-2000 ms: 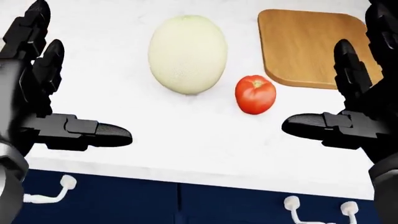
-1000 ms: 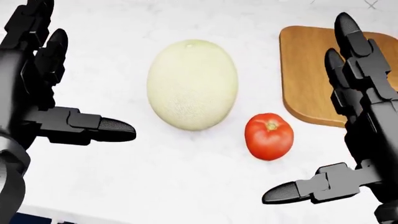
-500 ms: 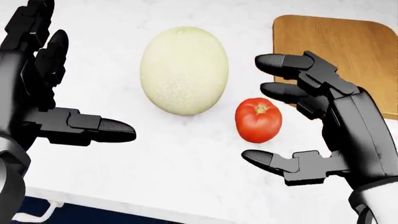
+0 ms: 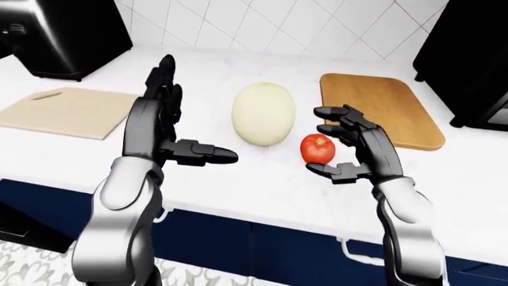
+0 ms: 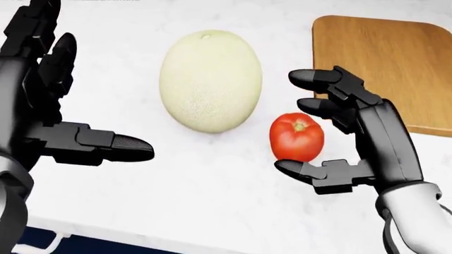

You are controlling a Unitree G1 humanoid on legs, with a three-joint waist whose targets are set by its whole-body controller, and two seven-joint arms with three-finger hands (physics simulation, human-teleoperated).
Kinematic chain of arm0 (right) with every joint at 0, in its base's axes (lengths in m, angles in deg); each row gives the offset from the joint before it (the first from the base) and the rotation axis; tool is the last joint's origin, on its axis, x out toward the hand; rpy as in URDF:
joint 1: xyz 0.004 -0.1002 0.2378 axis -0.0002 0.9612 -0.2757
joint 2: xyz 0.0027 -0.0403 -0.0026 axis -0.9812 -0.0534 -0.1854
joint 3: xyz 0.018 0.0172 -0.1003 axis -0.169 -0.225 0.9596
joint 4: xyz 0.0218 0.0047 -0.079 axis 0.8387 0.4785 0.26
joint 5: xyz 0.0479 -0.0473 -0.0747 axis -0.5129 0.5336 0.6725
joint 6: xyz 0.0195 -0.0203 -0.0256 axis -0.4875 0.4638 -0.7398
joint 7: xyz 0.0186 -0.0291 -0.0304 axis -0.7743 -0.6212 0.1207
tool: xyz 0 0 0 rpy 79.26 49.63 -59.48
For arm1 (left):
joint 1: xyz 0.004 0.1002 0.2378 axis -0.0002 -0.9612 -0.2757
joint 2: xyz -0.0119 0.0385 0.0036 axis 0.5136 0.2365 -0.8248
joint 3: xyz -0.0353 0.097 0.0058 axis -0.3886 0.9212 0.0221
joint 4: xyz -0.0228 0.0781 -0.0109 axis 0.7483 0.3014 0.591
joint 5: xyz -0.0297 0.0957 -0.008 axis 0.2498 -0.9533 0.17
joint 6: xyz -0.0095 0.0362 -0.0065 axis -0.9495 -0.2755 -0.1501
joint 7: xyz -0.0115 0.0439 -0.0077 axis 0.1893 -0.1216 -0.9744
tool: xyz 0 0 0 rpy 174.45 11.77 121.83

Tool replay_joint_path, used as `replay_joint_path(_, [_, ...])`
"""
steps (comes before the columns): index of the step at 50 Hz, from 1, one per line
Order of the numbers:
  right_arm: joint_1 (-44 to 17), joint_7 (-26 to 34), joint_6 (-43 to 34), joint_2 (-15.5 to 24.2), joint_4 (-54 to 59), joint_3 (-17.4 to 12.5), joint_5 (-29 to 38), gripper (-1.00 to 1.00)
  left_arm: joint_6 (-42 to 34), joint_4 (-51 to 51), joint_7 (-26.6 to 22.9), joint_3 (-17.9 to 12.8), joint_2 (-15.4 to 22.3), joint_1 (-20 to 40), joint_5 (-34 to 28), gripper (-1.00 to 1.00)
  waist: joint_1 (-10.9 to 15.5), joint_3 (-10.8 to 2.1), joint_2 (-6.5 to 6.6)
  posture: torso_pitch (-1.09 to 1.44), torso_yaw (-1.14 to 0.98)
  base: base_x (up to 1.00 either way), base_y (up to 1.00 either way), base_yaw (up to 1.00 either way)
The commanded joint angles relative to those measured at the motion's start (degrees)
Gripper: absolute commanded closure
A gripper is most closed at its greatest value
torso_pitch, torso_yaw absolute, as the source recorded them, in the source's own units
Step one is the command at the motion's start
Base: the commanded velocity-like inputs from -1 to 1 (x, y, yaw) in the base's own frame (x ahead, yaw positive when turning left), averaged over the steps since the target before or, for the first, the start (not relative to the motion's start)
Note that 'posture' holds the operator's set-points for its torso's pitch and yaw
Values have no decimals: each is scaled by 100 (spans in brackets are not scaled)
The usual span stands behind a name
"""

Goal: Place the cantaloupe and the tomato on separate cutting boards.

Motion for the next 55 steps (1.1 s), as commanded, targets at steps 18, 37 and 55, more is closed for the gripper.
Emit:
replay_joint_path(18, [-256, 6, 317, 89, -38, -147, 241, 74, 49, -278, 21, -37, 41, 148, 16, -100, -8, -127, -9, 0, 0, 0, 0, 0])
replay_joint_path(37, [-3792, -971, -631, 1621, 3150, -617, -241, 100, -512, -623, 124, -230, 175, 463, 303, -100, -25, -54, -29, 0, 0, 0, 0, 0])
replay_joint_path(55, [-5902, -2835, 1375, 2211, 8804, -288, 70, 100, -470, -561, 236, -172, 203, 474, 405, -100, 21, -57, -9, 0, 0, 0, 0, 0])
